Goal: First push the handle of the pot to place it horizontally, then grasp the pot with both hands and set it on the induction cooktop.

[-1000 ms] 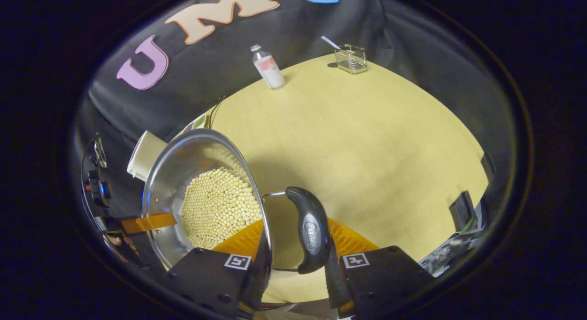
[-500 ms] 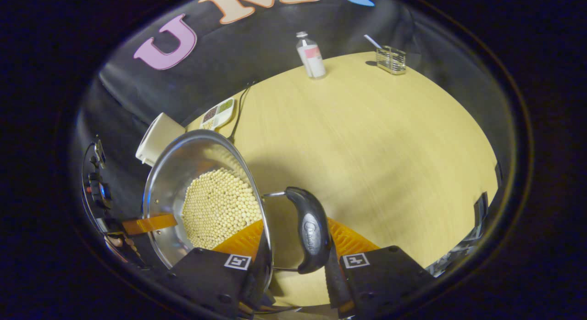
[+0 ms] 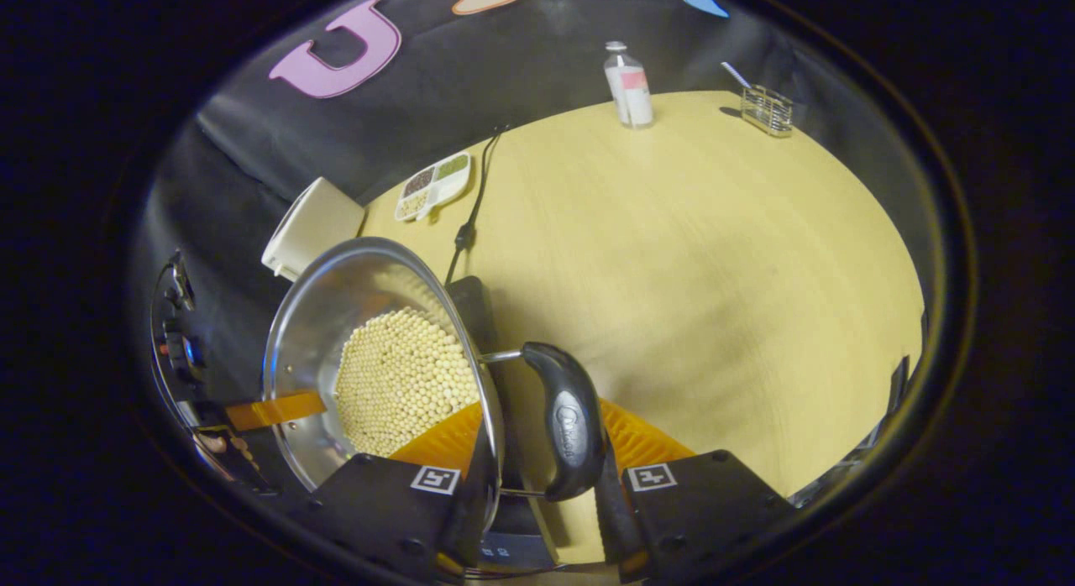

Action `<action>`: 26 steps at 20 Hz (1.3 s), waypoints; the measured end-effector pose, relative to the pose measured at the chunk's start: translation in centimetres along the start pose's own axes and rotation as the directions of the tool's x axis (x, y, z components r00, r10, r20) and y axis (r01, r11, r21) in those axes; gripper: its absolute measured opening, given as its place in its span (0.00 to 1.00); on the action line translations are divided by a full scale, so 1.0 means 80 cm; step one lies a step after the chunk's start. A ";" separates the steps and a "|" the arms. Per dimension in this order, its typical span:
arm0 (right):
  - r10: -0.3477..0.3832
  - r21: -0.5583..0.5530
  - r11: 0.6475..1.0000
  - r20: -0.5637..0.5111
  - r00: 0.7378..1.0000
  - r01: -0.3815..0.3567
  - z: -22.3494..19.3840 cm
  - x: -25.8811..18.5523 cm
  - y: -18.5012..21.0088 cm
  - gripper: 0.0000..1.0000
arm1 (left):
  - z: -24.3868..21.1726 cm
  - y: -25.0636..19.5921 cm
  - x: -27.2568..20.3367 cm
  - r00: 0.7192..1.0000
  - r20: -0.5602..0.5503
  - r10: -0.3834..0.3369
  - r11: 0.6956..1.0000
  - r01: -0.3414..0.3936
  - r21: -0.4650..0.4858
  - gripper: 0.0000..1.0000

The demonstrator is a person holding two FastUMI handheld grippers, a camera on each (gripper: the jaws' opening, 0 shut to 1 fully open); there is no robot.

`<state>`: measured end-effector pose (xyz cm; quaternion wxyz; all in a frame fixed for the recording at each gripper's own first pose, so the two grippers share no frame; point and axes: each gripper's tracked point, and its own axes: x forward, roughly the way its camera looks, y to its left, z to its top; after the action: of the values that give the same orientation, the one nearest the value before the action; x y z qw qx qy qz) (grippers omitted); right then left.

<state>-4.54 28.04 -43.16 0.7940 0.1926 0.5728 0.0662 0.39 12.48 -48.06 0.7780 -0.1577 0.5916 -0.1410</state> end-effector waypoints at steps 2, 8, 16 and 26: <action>0.006 -0.007 1.000 -0.009 1.000 -0.006 -0.004 0.004 0.009 0.58 | -0.002 0.011 0.000 1.000 -0.008 0.003 1.000 -0.004 -0.011 0.60; 0.020 -0.001 1.000 -0.042 0.999 -0.020 -0.018 0.013 0.025 0.52 | -0.005 0.032 0.003 1.000 -0.025 0.008 1.000 -0.008 -0.010 0.60; 0.022 -0.003 1.000 -0.038 0.999 -0.022 -0.013 0.017 0.029 0.52 | -0.007 0.033 0.006 0.999 -0.042 -0.012 1.000 0.011 -0.021 0.61; -0.005 -0.005 1.000 -0.012 1.000 0.005 -0.014 0.017 0.026 0.55 | -0.008 0.045 0.009 0.995 -0.083 0.051 0.997 -0.047 0.058 0.82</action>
<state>-4.87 30.63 -43.82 0.7911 0.1886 0.5780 0.0668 0.04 15.40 -50.35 0.7596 -0.1152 0.6235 -0.1449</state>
